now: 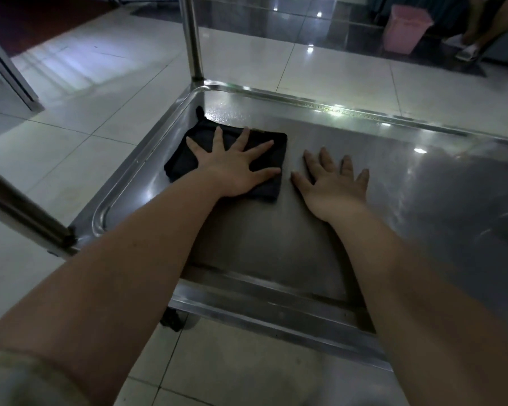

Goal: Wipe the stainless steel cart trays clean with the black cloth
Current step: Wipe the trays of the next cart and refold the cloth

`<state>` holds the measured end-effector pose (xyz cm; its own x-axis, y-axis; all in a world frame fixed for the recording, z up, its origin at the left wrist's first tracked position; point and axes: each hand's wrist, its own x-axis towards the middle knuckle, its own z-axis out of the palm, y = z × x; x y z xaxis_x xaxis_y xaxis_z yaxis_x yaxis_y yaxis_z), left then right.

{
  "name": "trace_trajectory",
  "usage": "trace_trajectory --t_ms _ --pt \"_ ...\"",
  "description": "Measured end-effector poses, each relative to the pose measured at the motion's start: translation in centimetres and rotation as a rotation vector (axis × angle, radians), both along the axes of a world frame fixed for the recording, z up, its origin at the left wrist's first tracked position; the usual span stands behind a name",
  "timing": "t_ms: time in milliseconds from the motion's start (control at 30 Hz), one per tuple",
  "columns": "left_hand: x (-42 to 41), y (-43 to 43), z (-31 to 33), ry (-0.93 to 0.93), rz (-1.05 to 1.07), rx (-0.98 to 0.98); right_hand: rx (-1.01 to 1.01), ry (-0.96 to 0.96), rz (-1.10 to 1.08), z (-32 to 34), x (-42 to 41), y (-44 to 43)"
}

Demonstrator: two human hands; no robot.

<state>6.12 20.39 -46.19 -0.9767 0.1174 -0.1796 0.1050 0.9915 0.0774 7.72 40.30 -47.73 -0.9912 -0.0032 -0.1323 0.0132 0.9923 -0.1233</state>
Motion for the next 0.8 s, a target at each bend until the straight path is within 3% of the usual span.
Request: trace_trajectory --t_ms 200,533,800 --pt "-2.0 1.3 0.1 0.011 0.011 0.005 -0.020 0.016 -0.001 -0.3 -0.3 0.1" --pt "11.0 -3.0 -1.0 0.041 -0.065 -0.002 0.055 0.086 0.002 1.0 -0.5 -0.2" --pt "3.5 -0.8 -0.7 0.020 -0.016 0.008 -0.029 0.014 -0.012 -0.1 -1.2 -0.3"
